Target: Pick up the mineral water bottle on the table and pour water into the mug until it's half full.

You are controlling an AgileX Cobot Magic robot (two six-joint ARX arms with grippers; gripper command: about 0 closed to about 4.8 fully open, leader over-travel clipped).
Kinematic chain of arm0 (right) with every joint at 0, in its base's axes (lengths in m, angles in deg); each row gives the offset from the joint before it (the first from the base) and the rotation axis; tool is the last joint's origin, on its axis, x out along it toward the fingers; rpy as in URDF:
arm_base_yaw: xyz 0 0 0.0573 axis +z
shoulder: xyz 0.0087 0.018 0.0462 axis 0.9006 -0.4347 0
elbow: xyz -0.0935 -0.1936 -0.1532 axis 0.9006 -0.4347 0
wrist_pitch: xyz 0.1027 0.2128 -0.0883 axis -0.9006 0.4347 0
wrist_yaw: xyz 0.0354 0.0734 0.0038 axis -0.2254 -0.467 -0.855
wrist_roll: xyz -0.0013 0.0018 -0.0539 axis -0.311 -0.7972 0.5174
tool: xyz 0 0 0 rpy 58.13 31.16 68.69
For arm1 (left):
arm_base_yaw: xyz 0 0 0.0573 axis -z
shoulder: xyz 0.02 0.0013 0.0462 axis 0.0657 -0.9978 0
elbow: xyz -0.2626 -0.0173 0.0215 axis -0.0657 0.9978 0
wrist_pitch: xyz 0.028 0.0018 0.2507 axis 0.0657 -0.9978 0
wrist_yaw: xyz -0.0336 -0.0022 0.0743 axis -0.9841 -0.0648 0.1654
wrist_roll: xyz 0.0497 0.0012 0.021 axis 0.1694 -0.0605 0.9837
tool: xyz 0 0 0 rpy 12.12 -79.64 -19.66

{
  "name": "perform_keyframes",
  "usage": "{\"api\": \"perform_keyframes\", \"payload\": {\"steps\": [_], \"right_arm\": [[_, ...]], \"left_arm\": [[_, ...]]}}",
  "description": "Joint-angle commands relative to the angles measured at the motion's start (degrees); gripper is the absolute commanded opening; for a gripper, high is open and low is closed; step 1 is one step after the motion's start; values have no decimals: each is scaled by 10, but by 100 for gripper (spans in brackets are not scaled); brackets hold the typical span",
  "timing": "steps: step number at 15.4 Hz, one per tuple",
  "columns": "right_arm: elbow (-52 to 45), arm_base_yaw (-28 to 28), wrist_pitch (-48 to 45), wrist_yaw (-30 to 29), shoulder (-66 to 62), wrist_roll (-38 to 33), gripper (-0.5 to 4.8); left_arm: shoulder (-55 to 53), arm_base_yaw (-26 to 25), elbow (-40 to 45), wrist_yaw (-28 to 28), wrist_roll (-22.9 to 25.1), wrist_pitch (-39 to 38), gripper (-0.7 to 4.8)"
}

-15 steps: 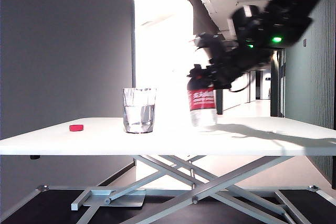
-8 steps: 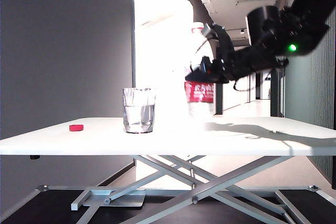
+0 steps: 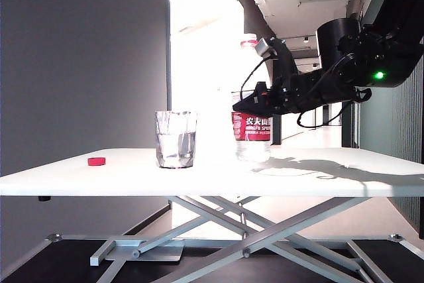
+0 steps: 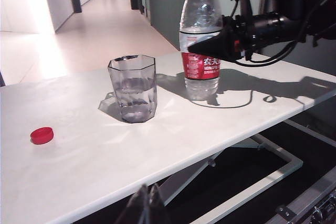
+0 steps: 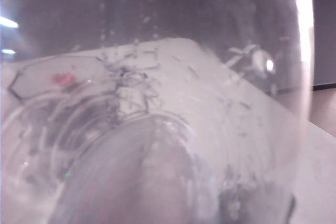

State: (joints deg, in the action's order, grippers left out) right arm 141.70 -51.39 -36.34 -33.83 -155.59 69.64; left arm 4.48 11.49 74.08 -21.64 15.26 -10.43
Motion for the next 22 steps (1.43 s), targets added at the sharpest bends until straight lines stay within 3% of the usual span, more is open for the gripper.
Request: {"api": "perform_keyframes", "payload": {"steps": [1, 4, 6, 10, 14, 15, 22], "right_arm": [[4, 1, -47, -13, -10, 3, 180], [2, 1, -71, -13, -26, 3, 182], [2, 1, -72, -16, -28, 3, 222], [2, 1, -72, -18, -28, 1, 255], [2, 1, -63, -24, -28, -1, 366], [2, 1, -59, -24, -28, -1, 427], [2, -3, -54, -49, -28, -1, 479]], "left_arm": [[0, 0, -1, -15, 2, 6, -6], [0, 0, -1, -15, 2, 7, -6], [0, 0, -1, -15, 2, 7, -6], [0, 0, -1, -15, 2, 7, -6], [0, 0, -1, -15, 2, 6, -6], [0, 0, -1, -15, 2, 5, -6], [0, 0, -1, -15, 2, 1, -6]]}}
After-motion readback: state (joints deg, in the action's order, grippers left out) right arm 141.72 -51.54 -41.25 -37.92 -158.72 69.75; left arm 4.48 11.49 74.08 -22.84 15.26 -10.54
